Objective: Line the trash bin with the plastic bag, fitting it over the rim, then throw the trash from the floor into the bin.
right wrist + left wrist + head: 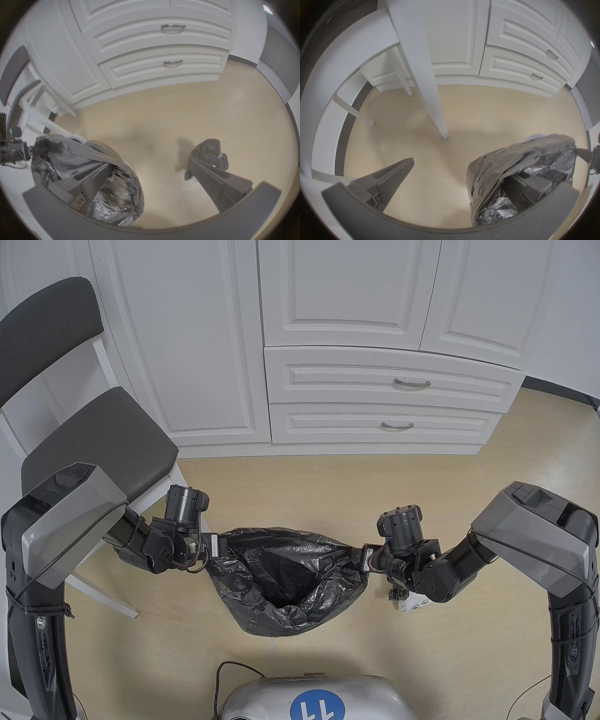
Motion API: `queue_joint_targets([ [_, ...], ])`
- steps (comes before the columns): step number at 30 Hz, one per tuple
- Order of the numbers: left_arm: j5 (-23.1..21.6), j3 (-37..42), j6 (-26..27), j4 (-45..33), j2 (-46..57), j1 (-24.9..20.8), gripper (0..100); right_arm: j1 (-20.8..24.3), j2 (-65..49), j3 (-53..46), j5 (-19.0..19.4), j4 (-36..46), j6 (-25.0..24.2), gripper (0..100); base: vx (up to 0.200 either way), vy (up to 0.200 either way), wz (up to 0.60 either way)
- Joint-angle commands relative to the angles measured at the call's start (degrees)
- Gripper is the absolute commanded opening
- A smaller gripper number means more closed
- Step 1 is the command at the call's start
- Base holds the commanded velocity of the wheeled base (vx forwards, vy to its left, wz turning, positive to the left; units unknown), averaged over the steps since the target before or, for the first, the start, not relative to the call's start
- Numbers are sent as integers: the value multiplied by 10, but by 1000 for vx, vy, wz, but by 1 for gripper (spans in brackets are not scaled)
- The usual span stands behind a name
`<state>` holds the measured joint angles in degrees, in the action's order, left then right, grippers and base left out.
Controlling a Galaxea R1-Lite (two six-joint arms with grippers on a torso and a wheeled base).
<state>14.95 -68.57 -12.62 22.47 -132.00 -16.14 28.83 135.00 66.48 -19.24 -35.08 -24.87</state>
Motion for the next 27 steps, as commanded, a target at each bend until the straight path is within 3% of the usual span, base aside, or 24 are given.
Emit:
queue_joint_targets([
  [1,-1,-2,-7,0,0,-9,100,3,13,5,10,-26,-12,100,0,0,0],
  [16,-25,-7,-8,0,15,-43,100,8,47,46,31,-68,-80,100,0,0,0],
  [27,-25,-16,-9,1,11,-35,100,6,53,56,30,-82,-85,100,0,0,0],
])
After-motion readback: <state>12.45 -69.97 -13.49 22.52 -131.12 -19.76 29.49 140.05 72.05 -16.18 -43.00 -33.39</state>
